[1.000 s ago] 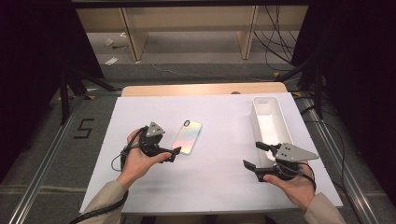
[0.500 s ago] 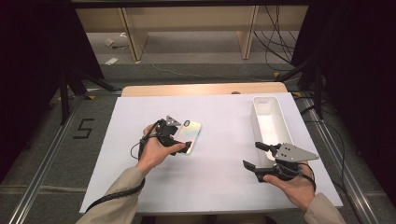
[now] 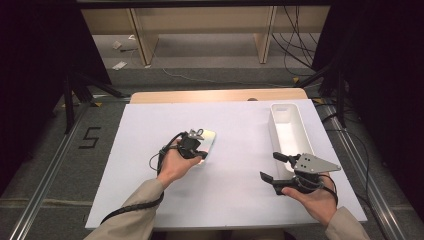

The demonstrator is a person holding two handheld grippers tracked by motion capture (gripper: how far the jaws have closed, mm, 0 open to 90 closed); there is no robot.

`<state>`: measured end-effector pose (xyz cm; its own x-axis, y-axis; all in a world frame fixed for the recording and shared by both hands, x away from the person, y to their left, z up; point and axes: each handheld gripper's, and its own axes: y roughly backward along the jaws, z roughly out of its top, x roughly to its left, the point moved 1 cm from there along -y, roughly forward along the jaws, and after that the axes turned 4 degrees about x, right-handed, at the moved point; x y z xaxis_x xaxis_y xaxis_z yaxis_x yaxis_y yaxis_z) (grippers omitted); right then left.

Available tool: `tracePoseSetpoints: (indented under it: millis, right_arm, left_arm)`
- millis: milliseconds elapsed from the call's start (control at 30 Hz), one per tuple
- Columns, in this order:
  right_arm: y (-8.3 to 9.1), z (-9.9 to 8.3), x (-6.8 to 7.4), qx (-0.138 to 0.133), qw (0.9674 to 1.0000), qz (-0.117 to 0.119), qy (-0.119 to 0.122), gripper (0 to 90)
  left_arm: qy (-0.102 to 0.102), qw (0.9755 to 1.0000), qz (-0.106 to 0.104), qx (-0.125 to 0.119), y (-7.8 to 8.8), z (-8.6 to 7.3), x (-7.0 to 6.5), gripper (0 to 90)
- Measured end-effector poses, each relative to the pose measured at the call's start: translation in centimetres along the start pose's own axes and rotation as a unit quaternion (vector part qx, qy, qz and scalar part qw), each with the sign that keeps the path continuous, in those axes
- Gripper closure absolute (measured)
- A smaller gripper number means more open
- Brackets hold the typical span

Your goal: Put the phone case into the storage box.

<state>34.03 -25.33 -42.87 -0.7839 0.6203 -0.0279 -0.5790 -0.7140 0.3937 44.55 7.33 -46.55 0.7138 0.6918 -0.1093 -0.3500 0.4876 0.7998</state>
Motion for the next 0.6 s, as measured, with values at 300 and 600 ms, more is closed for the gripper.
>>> tracePoseSetpoints:
  millis: [300, 600]
  right_arm:
    - [0.0, 0.0, 0.0, -0.001, 1.0000, 0.000, -0.002, 22.3]
    - [0.0, -0.1, -0.1, -0.002, 1.0000, 0.000, -0.003, 22.4]
  left_arm:
    - [-0.001, 0.9995, 0.003, 0.031, -1.6, 0.1, -0.5, 89.8]
    - [-0.001, 0.9991, 0.006, 0.041, -2.0, 0.0, -0.4, 89.9]
